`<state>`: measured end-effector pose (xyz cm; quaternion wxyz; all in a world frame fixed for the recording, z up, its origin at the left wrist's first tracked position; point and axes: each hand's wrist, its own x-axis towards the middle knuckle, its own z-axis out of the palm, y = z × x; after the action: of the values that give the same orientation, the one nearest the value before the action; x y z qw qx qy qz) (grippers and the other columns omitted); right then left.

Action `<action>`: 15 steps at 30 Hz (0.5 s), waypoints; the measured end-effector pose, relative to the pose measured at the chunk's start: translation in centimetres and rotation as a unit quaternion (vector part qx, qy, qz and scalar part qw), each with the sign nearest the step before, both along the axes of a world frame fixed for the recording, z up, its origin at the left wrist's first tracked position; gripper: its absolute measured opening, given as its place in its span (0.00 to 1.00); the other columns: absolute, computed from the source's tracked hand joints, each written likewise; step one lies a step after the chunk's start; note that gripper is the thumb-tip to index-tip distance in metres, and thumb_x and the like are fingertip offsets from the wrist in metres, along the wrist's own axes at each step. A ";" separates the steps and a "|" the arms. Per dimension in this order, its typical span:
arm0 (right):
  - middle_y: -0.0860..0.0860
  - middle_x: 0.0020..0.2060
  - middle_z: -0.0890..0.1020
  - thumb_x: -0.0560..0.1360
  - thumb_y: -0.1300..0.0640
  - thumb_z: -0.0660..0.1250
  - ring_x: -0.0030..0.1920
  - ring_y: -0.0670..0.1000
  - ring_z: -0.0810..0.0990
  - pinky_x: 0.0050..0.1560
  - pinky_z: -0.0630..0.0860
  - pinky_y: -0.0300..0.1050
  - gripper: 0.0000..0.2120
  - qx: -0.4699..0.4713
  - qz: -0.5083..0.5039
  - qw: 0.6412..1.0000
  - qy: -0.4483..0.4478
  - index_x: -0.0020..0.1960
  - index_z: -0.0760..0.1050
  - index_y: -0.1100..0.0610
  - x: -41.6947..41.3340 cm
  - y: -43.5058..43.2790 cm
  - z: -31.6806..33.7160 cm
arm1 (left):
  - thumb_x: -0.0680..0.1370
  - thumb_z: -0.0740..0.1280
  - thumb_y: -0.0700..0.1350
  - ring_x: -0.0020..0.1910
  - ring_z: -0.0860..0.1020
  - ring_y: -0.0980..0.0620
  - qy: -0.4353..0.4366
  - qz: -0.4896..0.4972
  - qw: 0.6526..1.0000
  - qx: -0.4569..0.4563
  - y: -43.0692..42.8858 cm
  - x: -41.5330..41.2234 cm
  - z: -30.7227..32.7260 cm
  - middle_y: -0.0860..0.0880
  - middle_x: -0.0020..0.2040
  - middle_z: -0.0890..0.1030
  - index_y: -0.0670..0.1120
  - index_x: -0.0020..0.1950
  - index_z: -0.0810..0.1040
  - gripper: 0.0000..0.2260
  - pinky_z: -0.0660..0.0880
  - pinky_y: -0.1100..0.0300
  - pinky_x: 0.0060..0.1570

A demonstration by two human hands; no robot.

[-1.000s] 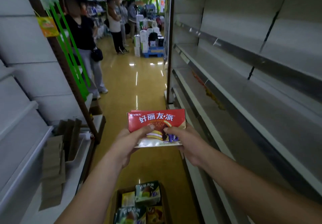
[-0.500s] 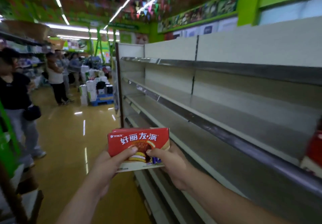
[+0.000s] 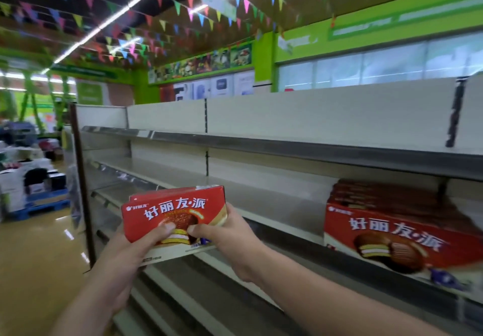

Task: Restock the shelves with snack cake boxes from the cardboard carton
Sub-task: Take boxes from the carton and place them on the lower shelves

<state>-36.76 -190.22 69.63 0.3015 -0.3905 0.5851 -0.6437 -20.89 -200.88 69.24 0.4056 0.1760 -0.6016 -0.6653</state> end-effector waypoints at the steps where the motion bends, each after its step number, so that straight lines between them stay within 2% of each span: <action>1: 0.49 0.56 0.85 0.67 0.60 0.81 0.56 0.48 0.85 0.58 0.80 0.46 0.36 -0.004 -0.006 1.000 0.005 0.70 0.69 0.49 -0.3 0.6 0.7 | 0.58 0.85 0.48 0.48 0.86 0.42 0.004 -0.008 1.000 -0.004 0.3 -0.4 0.6 0.41 0.52 0.87 0.46 0.61 0.81 0.32 0.79 0.47 0.53; 4: 0.49 0.56 0.85 0.67 0.60 0.81 0.56 0.48 0.84 0.57 0.79 0.45 0.35 -0.018 -0.037 0.999 0.025 0.69 0.69 0.48 -1.1 2.4 2.7 | 0.55 0.85 0.49 0.51 0.86 0.41 0.018 -0.029 0.999 -0.023 1.0 -1.7 2.6 0.43 0.52 0.87 0.47 0.62 0.80 0.36 0.78 0.45 0.56; 7: 0.50 0.56 0.86 0.64 0.58 0.81 0.57 0.52 0.85 0.63 0.79 0.56 0.34 -0.039 -0.064 0.996 0.045 0.66 0.71 0.47 -1.9 3.9 4.7 | 0.57 0.85 0.50 0.56 0.84 0.39 0.035 -0.068 0.996 -0.044 1.8 -3.0 4.7 0.42 0.55 0.86 0.46 0.65 0.79 0.38 0.76 0.43 0.62; 8: 0.51 0.55 0.86 0.64 0.59 0.81 0.57 0.53 0.85 0.63 0.79 0.58 0.34 -0.048 -0.071 0.995 0.046 0.66 0.72 0.48 -2.0 4.6 5.5 | 0.55 0.86 0.52 0.55 0.84 0.40 0.043 -0.080 0.995 -0.050 2.1 -3.5 5.5 0.42 0.55 0.86 0.46 0.65 0.79 0.40 0.76 0.43 0.61; 10: 0.51 0.55 0.85 0.67 0.62 0.80 0.57 0.52 0.84 0.64 0.79 0.55 0.32 -0.067 -0.090 0.992 0.058 0.67 0.71 0.50 -2.5 5.8 7.0 | 0.49 0.87 0.57 0.52 0.86 0.43 0.047 -0.091 0.992 -0.067 3.1 -4.3 7.1 0.42 0.54 0.86 0.45 0.63 0.80 0.45 0.77 0.47 0.56; 11: 0.51 0.56 0.85 0.68 0.63 0.80 0.57 0.51 0.84 0.64 0.79 0.53 0.32 -0.075 -0.100 0.990 0.068 0.67 0.71 0.51 -2.8 6.5 7.8 | 0.49 0.87 0.56 0.50 0.86 0.45 0.053 -0.098 0.991 -0.074 3.6 -4.7 7.9 0.42 0.53 0.87 0.45 0.61 0.81 0.43 0.77 0.49 0.53; 14: 0.50 0.56 0.84 0.68 0.61 0.80 0.57 0.49 0.83 0.63 0.78 0.48 0.32 -0.086 -0.126 0.984 0.088 0.68 0.70 0.51 -3.5 8.3 10.0 | 0.61 0.81 0.46 0.47 0.87 0.49 0.071 -0.119 0.987 -0.085 5.4 -5.9 10.2 0.43 0.51 0.87 0.44 0.57 0.81 0.25 0.76 0.53 0.50; 15: 0.50 0.56 0.84 0.68 0.60 0.80 0.57 0.49 0.83 0.63 0.78 0.49 0.32 -0.090 -0.135 0.983 0.092 0.68 0.71 0.50 -3.9 8.9 10.6 | 0.63 0.81 0.44 0.47 0.87 0.49 0.076 -0.124 0.985 -0.091 5.8 -6.5 10.8 0.44 0.50 0.87 0.45 0.57 0.81 0.24 0.76 0.53 0.49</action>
<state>-40.65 -181.32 80.22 0.1205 -0.3914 0.5976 -0.6893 -27.35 -195.12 80.00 0.3790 0.0113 -0.6438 -0.6646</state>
